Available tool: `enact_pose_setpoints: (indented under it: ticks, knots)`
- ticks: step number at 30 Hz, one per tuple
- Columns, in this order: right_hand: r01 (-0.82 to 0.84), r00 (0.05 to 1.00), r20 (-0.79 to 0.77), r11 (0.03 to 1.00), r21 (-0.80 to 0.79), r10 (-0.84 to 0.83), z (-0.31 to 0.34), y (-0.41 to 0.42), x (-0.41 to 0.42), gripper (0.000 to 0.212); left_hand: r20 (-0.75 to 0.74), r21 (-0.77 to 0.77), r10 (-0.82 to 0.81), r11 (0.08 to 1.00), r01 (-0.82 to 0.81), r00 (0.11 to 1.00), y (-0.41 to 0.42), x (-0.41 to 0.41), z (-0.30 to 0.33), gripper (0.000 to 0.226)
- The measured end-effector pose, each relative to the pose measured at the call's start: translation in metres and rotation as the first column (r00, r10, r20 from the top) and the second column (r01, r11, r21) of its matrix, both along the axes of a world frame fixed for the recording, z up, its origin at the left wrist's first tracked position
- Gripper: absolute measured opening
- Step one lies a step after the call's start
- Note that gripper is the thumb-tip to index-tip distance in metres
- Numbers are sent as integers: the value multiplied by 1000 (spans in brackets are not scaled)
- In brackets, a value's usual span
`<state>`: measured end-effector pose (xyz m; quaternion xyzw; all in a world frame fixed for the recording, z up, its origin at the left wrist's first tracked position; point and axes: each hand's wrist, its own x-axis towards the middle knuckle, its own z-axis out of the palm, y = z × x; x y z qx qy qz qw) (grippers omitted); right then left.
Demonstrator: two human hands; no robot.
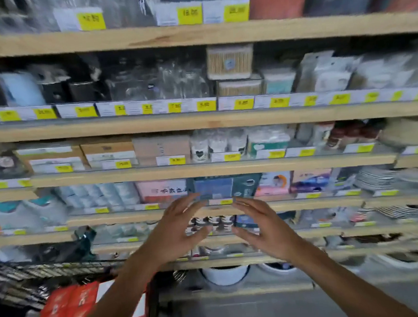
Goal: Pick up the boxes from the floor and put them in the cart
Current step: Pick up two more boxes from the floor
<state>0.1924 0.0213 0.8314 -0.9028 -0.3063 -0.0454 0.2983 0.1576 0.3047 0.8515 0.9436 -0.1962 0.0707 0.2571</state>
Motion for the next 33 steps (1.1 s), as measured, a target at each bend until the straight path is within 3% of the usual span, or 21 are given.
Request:
enact_pose_setpoints:
  ticks: [9,16,24,33]
  knots:
    - [253,967,-19,968,11,-252,-13,-195,-42,72,-64,26,-269,962,271,961,-188,26,-9,72]
    - [528,849,-31,846,70,-527,-27,-300,-90,66,-29,21,-500,865,501,865,-314,53,-8,71]
    - [821,565,-54,567,-64,-824,-31,-393,-141,67,-127,-32,-760,645,763,637,-463,100,-30,73]
    - [965,214,-75,223,-140,-974,-9,-453,-159,77,-155,-70,-929,350,934,336,-601,141,-31,67]
